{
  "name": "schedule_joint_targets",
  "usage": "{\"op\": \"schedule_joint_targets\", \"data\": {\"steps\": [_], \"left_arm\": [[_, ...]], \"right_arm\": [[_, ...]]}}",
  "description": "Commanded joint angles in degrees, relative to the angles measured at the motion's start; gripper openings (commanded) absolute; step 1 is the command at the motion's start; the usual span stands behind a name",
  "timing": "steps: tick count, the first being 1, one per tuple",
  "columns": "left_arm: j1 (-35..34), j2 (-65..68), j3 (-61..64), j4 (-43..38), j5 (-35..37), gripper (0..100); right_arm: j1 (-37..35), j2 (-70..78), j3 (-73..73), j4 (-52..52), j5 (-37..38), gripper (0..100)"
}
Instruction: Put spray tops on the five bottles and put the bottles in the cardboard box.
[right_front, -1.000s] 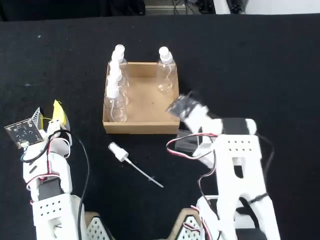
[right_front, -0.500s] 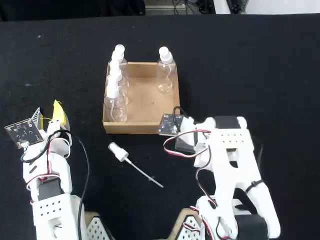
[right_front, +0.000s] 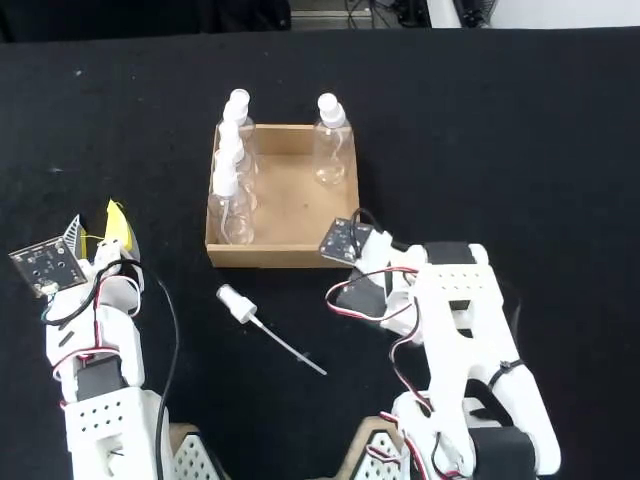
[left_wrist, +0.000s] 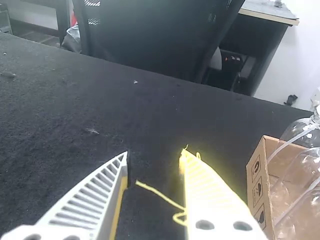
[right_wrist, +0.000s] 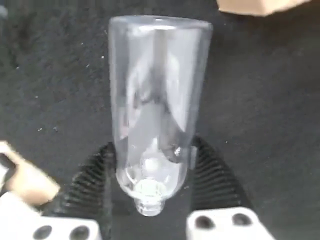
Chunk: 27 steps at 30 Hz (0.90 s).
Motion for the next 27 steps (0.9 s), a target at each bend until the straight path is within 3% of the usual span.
{"op": "schedule_joint_targets", "data": {"steps": [1, 12, 15, 18, 21, 24, 27], "left_arm": [[0.48, -0.26, 1.36, -0.88, -0.53, 13], [0.57, -0.26, 1.36, -0.88, -0.53, 13], [0.57, -0.26, 1.36, -0.88, -0.53, 13], [0.57, -0.26, 1.36, -0.88, -0.53, 13], [0.57, -0.26, 1.36, -0.88, -0.53, 13], [0.57, -0.26, 1.36, -0.88, -0.53, 13], [0.57, -0.26, 1.36, -0.88, -0.53, 13]], "right_arm": [[4.92, -2.51, -3.47, 5.98, -0.62, 4.2], [31.30, -2.07, -14.55, 6.33, -2.90, 4.7], [37.71, -1.98, -14.99, -0.70, -12.57, 4.7], [42.55, -0.31, -13.49, -8.62, -29.63, 5.1], [44.13, 3.38, -13.85, -9.76, -43.43, 15.4], [43.69, 6.46, -16.48, -7.12, -46.15, 30.2], [41.32, 7.87, -20.26, -1.93, -45.89, 34.2]]}}
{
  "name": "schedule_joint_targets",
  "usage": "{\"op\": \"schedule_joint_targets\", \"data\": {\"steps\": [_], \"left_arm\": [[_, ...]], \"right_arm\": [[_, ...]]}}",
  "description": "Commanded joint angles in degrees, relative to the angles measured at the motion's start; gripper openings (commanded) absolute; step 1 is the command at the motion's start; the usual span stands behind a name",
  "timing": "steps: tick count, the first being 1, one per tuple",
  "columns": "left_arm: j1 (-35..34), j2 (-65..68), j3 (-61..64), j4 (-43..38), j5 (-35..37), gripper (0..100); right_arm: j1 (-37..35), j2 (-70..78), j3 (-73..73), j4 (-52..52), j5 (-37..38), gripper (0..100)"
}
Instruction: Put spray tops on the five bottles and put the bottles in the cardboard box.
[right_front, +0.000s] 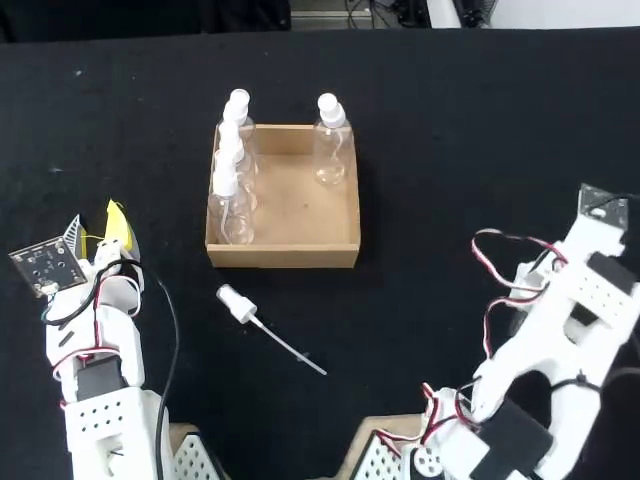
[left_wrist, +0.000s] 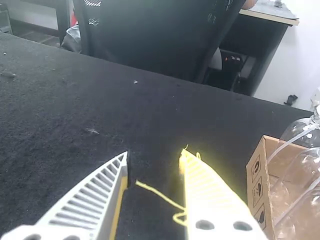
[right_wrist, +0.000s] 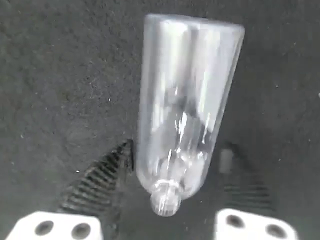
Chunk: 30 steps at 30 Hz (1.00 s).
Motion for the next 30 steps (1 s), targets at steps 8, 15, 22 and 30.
{"op": "schedule_joint_targets", "data": {"steps": [8, 15, 22, 30], "left_arm": [[0.57, -0.26, 1.36, -0.88, -0.53, 13], [0.66, -0.26, 1.36, -0.88, -0.53, 13], [0.66, -0.26, 1.36, -0.88, -0.53, 13], [0.66, -0.26, 1.36, -0.88, -0.53, 13]], "right_arm": [[-1.32, 0.48, -18.24, 13.54, 21.98, 32.9], [5.98, 0.48, -17.19, 8.88, 70.42, 33.0], [7.03, 0.48, -9.45, -0.18, 92.57, 33.2], [7.03, 0.57, -3.74, -1.23, 108.57, 33.0]]}}
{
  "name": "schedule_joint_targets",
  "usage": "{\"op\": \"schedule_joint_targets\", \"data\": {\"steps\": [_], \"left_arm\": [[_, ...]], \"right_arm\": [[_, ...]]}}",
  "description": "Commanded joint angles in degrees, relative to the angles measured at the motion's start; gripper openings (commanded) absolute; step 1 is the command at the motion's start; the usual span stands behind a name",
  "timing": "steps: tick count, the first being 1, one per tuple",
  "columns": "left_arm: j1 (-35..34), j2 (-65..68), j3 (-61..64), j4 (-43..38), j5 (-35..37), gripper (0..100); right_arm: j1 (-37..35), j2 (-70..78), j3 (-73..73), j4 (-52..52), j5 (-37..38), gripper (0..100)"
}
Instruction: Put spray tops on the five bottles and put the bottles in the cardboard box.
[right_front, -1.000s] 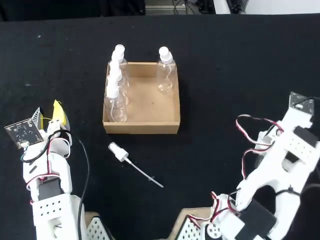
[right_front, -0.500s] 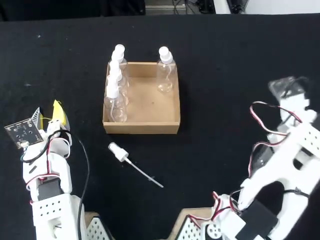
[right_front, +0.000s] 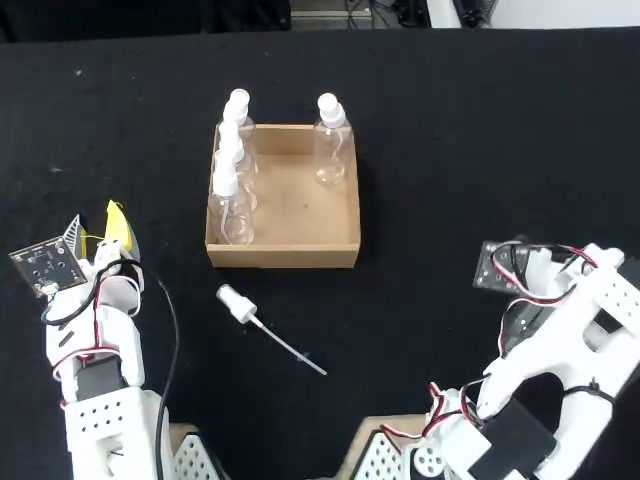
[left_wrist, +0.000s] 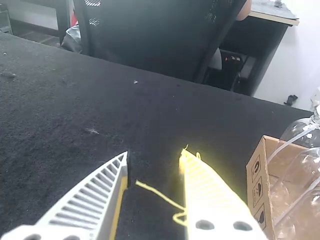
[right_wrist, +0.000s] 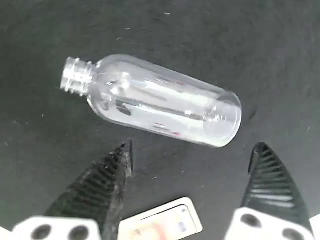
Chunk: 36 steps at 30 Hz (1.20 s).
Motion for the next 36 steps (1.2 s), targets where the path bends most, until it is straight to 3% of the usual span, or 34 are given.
{"op": "schedule_joint_targets", "data": {"steps": [1, 9, 15, 22, 28, 30, 33, 34, 36], "left_arm": [[0.66, -0.26, 1.36, -0.88, -0.53, 13], [0.57, -0.26, 1.36, -0.88, -0.53, 13], [0.57, -0.26, 1.36, -0.88, -0.53, 13], [0.57, -0.18, 1.36, -0.88, -0.53, 13], [0.66, -0.18, 1.36, -0.88, -0.53, 13], [0.66, -0.18, 1.36, -0.88, -0.53, 13], [0.66, -0.18, 1.36, -0.88, -0.53, 13], [0.66, -0.18, 1.36, -0.88, -0.53, 13], [0.66, -0.18, 1.36, -0.88, -0.53, 13]], "right_arm": [[1.14, 0.31, 0.48, -1.49, 5.27, 33.0], [5.89, 0.31, 5.67, -3.87, 20.31, 32.8], [5.01, 0.31, 16.75, -20.04, 20.22, 31.9], [3.87, -0.13, 20.00, -22.42, 18.90, 25.2], [0.88, -0.22, 18.59, -21.71, -2.81, 2.5], [-1.67, -0.22, 17.10, -19.43, -19.08, 3.4], [-4.13, 0.48, 10.95, -16.18, -52.66, 9.8], [-3.52, 1.01, 8.40, -14.24, -60.75, 12.2], [-2.73, 3.30, 3.30, -7.30, -68.22, 16.6]]}}
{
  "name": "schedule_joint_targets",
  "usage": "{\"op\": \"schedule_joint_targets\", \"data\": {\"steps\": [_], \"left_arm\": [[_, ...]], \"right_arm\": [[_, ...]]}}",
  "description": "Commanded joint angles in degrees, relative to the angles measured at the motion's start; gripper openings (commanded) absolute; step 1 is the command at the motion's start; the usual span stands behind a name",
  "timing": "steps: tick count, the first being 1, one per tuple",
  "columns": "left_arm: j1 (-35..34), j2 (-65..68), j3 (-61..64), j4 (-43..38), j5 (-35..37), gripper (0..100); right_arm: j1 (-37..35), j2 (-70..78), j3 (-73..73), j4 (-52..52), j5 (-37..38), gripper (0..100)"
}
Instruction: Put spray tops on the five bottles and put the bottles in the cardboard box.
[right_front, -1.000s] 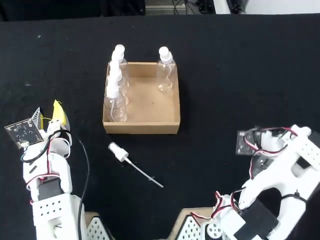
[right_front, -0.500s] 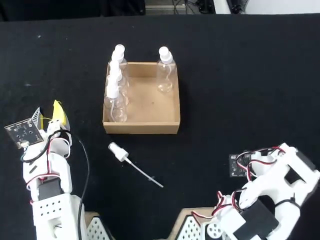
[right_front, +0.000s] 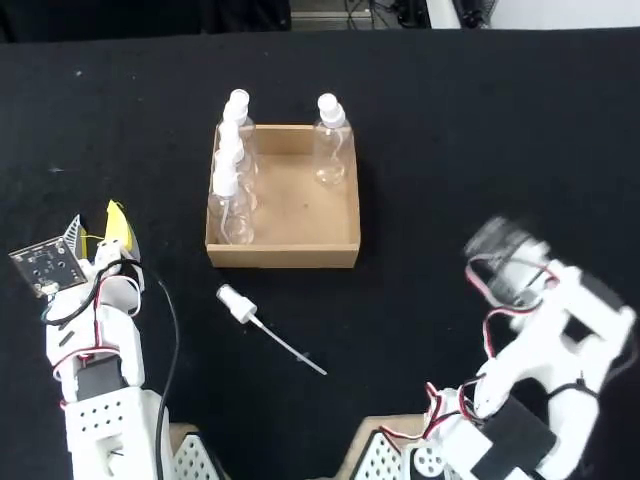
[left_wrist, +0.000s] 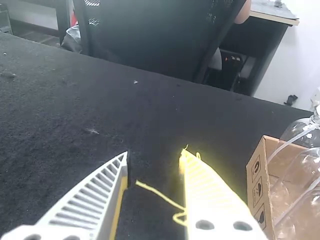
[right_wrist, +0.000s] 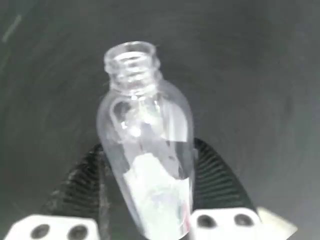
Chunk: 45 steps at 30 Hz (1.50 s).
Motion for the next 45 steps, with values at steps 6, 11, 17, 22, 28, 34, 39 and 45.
{"op": "schedule_joint_targets", "data": {"steps": [6, 11, 17, 22, 28, 34, 39, 45], "left_arm": [[0.66, -0.18, 1.36, -0.88, -0.53, 13], [0.66, -0.18, 1.36, -0.88, -0.53, 13], [0.66, -0.18, 1.36, -0.88, -0.53, 13], [0.66, -0.18, 1.36, -0.88, -0.53, 13], [0.66, -0.18, 1.36, -0.88, -0.53, 13], [0.66, -0.18, 1.36, -0.88, -0.53, 13], [0.66, -0.18, 1.36, -0.88, -0.53, 13], [0.66, -0.18, 1.36, -0.88, -0.53, 13]], "right_arm": [[-2.20, 14.81, -20.35, 22.24, -25.32, 22.3], [-2.20, 20.09, -26.33, 21.89, -29.80, 22.4], [-2.73, 20.18, -26.59, 21.89, -29.98, 27.0], [-2.73, 20.18, -28.00, 22.42, -29.89, 39.3], [-2.73, 17.19, -32.48, 28.31, -25.41, 36.4], [-2.99, 15.78, -32.92, 33.58, -24.70, 36.4], [-7.82, 17.54, -28.79, 25.49, -34.37, 36.0], [-10.20, 17.45, -22.37, 12.31, -36.04, 27.6]]}}
